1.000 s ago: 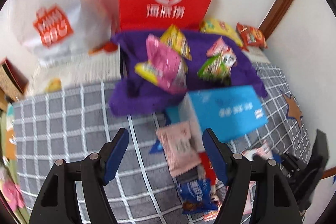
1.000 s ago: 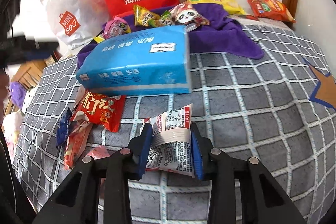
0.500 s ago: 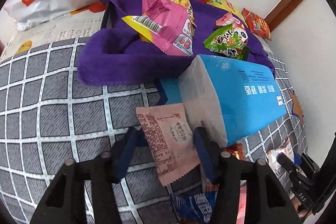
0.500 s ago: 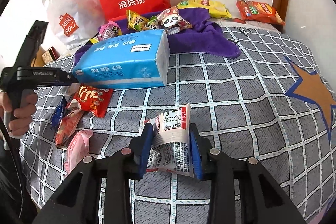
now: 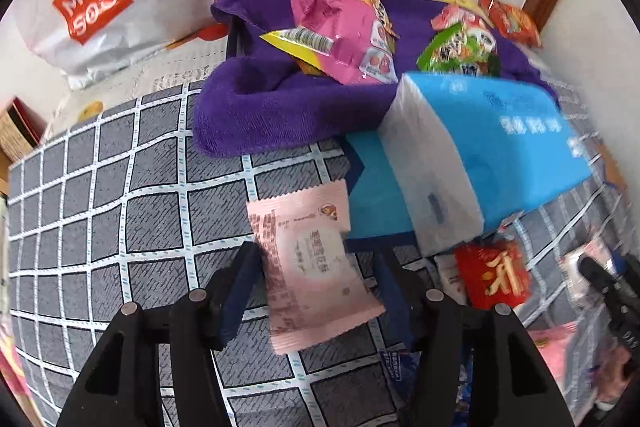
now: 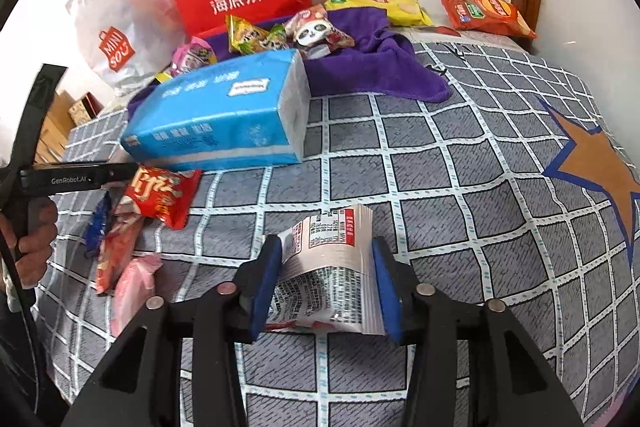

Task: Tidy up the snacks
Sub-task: 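Carry both wrappers up over the purple cloth with both tools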

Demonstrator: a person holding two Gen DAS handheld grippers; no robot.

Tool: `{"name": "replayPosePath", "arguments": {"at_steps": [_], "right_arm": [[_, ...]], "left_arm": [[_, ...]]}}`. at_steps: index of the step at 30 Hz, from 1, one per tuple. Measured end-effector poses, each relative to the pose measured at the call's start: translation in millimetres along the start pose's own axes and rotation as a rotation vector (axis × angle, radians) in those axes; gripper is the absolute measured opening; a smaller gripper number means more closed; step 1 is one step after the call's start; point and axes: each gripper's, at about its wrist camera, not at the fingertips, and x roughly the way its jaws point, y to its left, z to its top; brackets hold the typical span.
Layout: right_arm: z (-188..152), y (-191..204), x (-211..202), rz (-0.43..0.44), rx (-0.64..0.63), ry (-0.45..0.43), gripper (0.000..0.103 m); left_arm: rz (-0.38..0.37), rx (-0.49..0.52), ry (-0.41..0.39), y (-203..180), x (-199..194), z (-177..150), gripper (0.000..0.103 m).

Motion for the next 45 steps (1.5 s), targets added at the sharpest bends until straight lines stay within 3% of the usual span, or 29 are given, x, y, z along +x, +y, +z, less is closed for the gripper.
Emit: {"name": "replayPosePath", "arguments": {"at_steps": [3, 4, 6, 11, 25, 35, 45], "right_arm": [[-1.0, -0.6, 4.2, 0.000, -0.004, -0.002, 0.050], [-1.0, 0.1, 4.8, -0.002, -0.012, -0.005, 0.050], [-0.5, 0.8, 4.4, 0.003, -0.018, -0.005, 0.040], [1.5, 5.6, -10.9, 0.034, -0.035, -0.039, 0.031], [45.3, 31.8, -61.5, 0.077, -0.072, -0.147, 0.029], [93.8, 36.0, -79.7, 0.064, -0.057, -0.201, 0.029], [120.2, 46.0, -77.0, 0.083, -0.085, -0.232, 0.029]], "left_arm": [[-0.004, -0.002, -0.010, 2.0, -3.0, 1.2, 0.037], [-0.009, -0.005, -0.006, 2.2, -3.5, 2.4, 0.035], [-0.028, -0.023, -0.005, 5.6, -6.8, 2.9, 0.034], [-0.033, -0.038, -0.038, 8.4, -32.7, -4.6, 0.034], [-0.150, 0.020, -0.132, -21.2, -103.9, 17.5, 0.034], [-0.175, 0.023, -0.191, -28.3, -131.5, 47.8, 0.034], [-0.182, 0.017, -0.226, -30.7, -136.5, 65.4, 0.034]]}}
